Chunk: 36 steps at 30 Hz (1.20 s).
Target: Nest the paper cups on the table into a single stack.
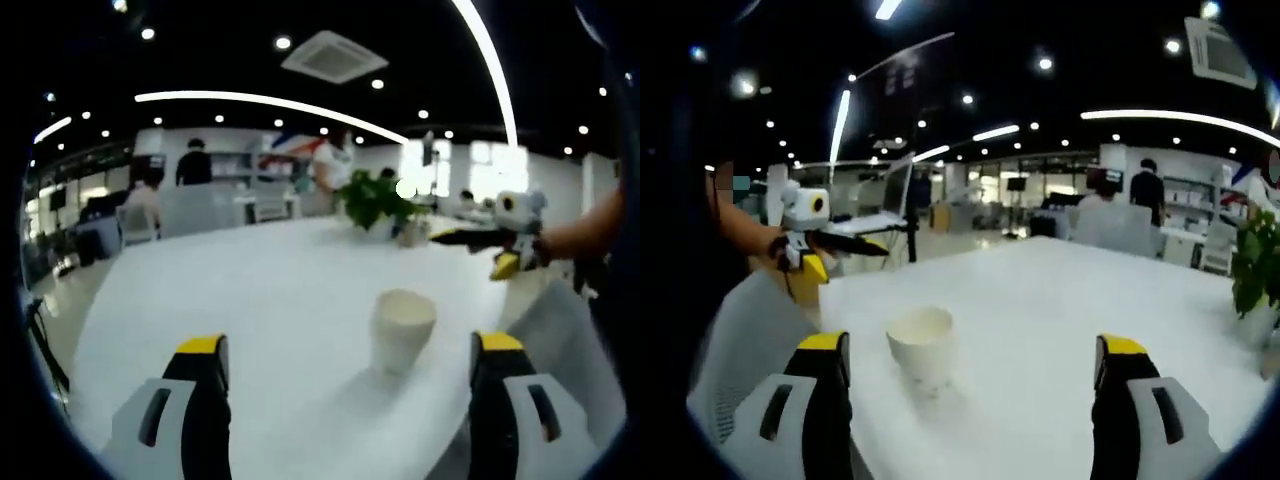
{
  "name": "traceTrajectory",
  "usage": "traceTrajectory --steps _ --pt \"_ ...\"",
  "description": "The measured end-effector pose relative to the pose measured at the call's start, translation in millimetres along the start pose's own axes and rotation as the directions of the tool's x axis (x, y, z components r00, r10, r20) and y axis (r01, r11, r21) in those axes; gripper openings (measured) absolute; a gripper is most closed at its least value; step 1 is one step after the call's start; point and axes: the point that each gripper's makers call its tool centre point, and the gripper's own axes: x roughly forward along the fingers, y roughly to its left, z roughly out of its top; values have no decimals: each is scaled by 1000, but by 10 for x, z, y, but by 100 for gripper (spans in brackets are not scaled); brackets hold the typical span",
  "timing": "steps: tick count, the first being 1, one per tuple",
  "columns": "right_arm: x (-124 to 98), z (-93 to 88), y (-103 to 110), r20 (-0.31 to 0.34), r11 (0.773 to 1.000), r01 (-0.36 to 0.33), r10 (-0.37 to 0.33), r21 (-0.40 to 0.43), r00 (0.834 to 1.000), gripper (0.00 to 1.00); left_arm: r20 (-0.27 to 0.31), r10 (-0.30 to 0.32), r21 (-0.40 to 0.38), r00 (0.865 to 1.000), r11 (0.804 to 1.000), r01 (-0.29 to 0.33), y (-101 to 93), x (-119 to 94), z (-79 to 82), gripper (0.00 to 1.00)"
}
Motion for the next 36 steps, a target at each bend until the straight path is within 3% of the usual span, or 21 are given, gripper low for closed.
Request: traceTrajectory --steps 13,18,25,36 --pt "38 -114 124 -25 999 -12 11 -37 1000 100 2 -36 -5 999 999 36 -65 49 -32 99" --pt "133 -198 178 -30 997 -42 40 -66 999 100 -47 -59 58 997 996 62 -104 169 -113 99" --pt "254 -236 150 -44 997 -55 53 -51 998 99 -77 -113 71 991 990 118 -186 407 -251 99" --pt "434 -483 168 -143 992 -106 95 -70 985 84 -124 -163 102 979 979 176 -202 577 -396 93"
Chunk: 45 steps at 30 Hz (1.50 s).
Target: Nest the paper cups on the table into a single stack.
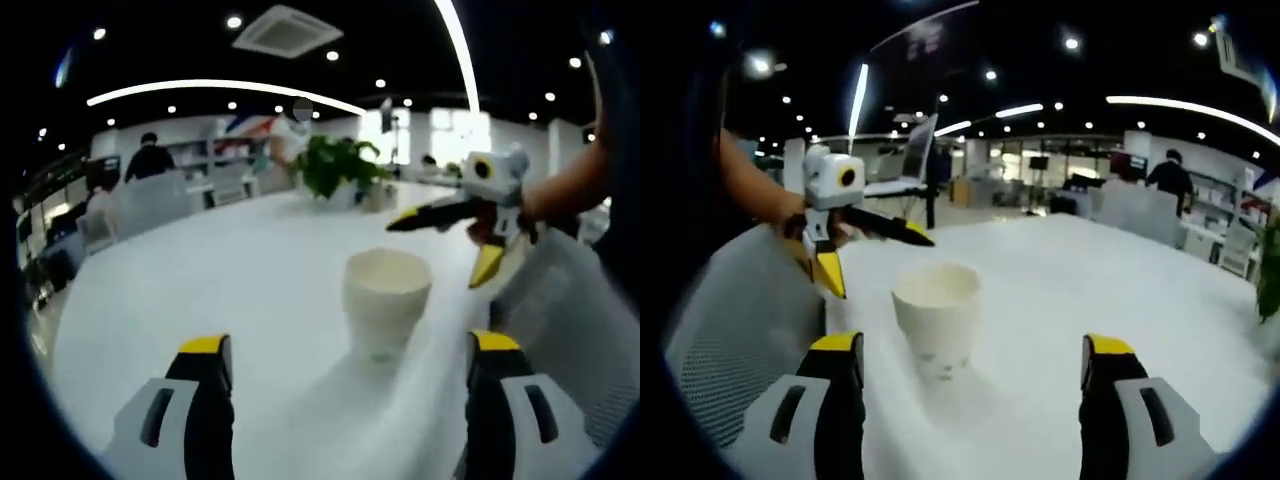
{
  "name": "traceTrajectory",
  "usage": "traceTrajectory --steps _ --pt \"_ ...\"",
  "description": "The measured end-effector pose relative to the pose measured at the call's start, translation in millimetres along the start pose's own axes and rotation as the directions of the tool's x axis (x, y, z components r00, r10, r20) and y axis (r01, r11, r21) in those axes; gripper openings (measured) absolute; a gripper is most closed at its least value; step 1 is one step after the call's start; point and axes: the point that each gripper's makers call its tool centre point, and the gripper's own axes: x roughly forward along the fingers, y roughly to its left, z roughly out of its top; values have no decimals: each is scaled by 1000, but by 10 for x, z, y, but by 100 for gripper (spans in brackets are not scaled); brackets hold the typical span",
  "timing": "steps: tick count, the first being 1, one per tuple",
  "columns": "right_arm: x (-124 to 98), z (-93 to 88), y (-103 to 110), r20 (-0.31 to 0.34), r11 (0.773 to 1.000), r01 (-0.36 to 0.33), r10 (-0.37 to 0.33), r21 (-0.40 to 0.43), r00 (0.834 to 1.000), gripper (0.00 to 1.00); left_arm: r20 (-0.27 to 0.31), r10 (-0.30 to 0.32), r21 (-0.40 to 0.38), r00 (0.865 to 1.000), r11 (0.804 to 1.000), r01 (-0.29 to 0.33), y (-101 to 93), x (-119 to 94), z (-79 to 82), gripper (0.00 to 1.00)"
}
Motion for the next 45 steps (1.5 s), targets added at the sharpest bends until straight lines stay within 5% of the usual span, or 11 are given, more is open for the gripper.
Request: traceTrajectory --steps 7,13,23,33,39,45 --pt "95 -85 46 -60 998 -66 66 0 996 66 -47 -66 61 997 996 69 -28 166 -22 82" --pt "187 -121 128 -97 992 -127 125 -19 987 59 -85 -107 49 991 993 112 -71 280 -119 79" --pt "364 -245 235 -162 977 -211 205 -25 965 46 -114 -166 74 980 982 175 -156 436 -179 57" --pt "460 -279 223 -176 977 -214 208 -15 962 41 -128 -192 62 973 978 201 -196 520 -206 49" --pt "486 -317 246 -181 975 -221 216 -9 959 35 -128 -222 73 966 970 233 -253 536 -193 34" --pt "485 -320 229 -178 976 -218 215 1 960 32 -128 -229 60 965 969 238 -264 549 -190 33"
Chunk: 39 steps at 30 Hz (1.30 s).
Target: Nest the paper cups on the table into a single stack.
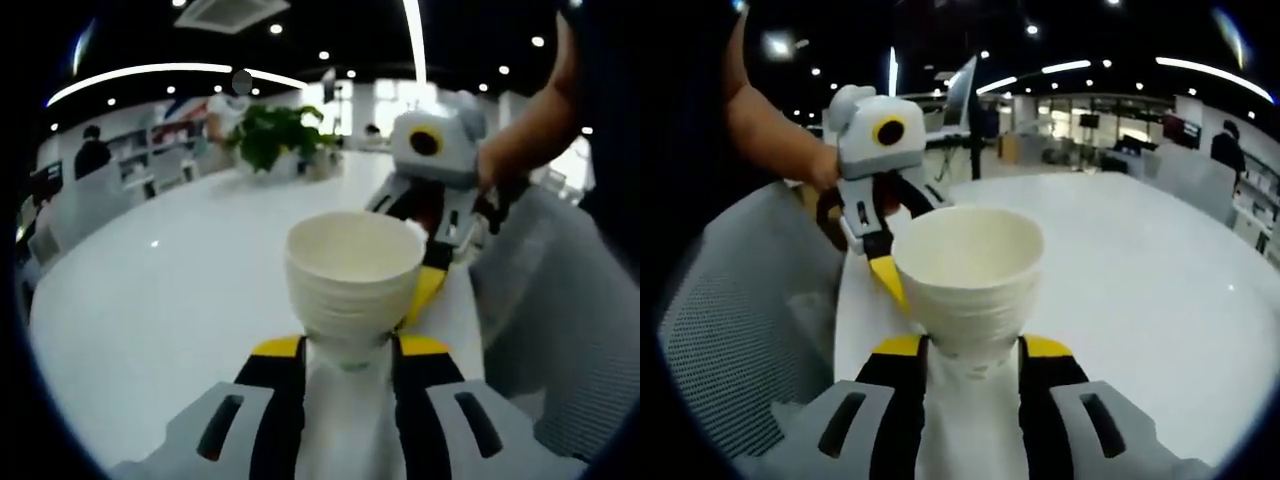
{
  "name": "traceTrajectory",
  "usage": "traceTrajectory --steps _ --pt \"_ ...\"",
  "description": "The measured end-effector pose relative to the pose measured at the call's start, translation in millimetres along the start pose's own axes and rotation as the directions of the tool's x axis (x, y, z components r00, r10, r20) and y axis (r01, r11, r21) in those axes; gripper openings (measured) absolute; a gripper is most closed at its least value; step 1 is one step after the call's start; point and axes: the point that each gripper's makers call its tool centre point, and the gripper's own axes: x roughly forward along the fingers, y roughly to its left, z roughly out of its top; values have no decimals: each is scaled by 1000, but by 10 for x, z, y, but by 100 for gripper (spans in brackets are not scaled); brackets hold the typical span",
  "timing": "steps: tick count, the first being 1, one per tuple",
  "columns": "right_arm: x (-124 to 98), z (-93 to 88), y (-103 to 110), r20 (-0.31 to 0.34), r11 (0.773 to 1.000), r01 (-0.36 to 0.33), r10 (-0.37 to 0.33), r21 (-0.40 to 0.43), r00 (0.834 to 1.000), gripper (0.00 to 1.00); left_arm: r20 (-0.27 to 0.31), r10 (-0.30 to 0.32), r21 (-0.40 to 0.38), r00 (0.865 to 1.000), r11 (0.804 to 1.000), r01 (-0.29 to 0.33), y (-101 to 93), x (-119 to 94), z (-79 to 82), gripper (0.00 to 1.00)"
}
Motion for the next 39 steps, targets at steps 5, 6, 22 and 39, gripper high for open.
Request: traceTrajectory --steps 5,6,22,39 --pt "-15 46 -54 8 1000 -3 3 13 1000 32 -13 -2 -8 1000 1000 2 42 1 51 32" --pt "-20 66 -79 13 1000 -4 4 15 1000 32 -12 -4 -11 1000 1000 4 68 -6 87 32" --pt "52 415 -697 36 1000 17 -17 12 999 32 -2 5 35 1000 999 -5 673 89 448 32" --pt "314 514 -1342 5 999 35 -35 -34 999 31 -13 17 49 1000 999 -16 1335 327 497 32"
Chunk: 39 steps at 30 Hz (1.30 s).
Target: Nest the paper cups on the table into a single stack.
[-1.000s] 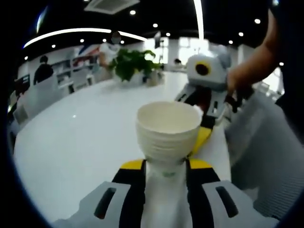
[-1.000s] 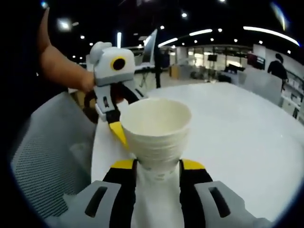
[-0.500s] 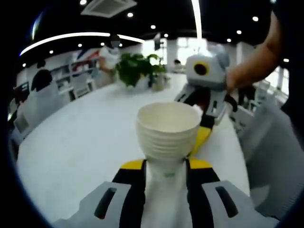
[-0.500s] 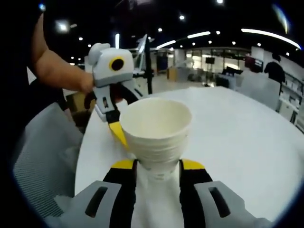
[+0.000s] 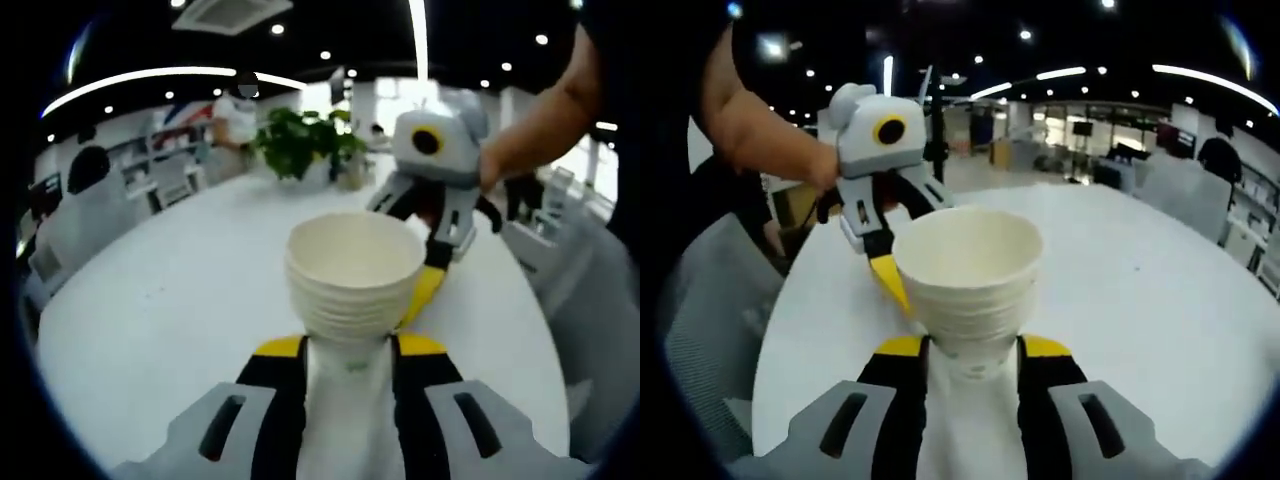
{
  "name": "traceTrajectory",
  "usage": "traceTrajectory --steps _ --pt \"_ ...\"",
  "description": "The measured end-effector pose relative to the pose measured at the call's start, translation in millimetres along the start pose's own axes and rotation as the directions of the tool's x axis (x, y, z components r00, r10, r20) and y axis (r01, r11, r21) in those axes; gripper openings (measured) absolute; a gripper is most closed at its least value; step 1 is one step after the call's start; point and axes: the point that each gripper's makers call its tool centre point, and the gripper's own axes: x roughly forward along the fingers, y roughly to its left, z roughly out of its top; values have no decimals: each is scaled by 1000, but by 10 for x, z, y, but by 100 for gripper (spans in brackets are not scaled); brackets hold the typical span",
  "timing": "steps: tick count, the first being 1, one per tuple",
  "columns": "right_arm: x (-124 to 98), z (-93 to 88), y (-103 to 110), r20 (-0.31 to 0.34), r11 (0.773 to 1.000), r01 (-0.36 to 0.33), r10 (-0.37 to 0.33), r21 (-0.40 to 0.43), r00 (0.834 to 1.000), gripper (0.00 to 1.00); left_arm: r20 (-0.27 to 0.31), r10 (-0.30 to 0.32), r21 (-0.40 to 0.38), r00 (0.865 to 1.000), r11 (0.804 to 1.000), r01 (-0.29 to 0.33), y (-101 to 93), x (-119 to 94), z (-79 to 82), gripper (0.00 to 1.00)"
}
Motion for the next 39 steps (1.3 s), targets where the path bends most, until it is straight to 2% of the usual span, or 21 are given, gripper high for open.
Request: traceTrajectory --steps 8,13,16,20,25,26,27,28,31,32,33,34,37,39 --pt "101 25 -202 7 1000 3 -3 4 1000 31 -1 1 9 1000 1000 -1 217 45 14 32" --pt "188 -62 -212 -8 1000 -1 1 20 1000 31 -29 -7 -35 1000 999 6 248 102 -110 32" --pt "226 -133 -200 -19 1000 -4 5 20 1000 31 -51 -12 -32 999 999 11 238 137 -176 32" --pt "218 -124 -237 5 999 0 0 54 1000 31 -30 -6 -49 1000 999 5 264 135 -150 32" --pt "224 -125 -252 0 998 0 0 64 1000 32 -33 -1 -41 999 999 0 277 144 -142 32" --pt "218 -122 -262 -6 998 10 -10 62 1000 34 -49 10 -63 999 998 -13 288 145 -161 32" --pt "208 -120 -292 -10 998 30 -30 62 1000 38 -59 19 -69 998 997 -23 300 137 -179 35" --pt "195 -89 -322 2 997 44 -44 62 999 46 -78 49 -88 996 995 -56 341 116 -213 42" --pt "133 -83 -393 -4 993 84 -84 77 996 66 -84 109 -155 990 980 -121 444 79 -246 79" --pt "99 -77 -423 -2 992 98 -98 77 995 70 -83 149 -159 985 974 -161 499 44 -253 94" --pt "66 -76 -460 0 989 119 -119 85 993 74 -70 163 -152 984 973 -172 515 17 -238 99" --pt "17 -86 -508 -5 983 151 -151 101 989 79 -72 160 -154 985 973 -169 489 -40 -244 97" --pt "-118 -61 -537 33 970 195 -202 144 979 93 -46 171 -170 984 969 -177 425 -136 -216 99" --pt "-218 -75 -536 47 956 231 -244 183 969 98 -40 185 -167 982 968 -189 371 -214 -222 99"
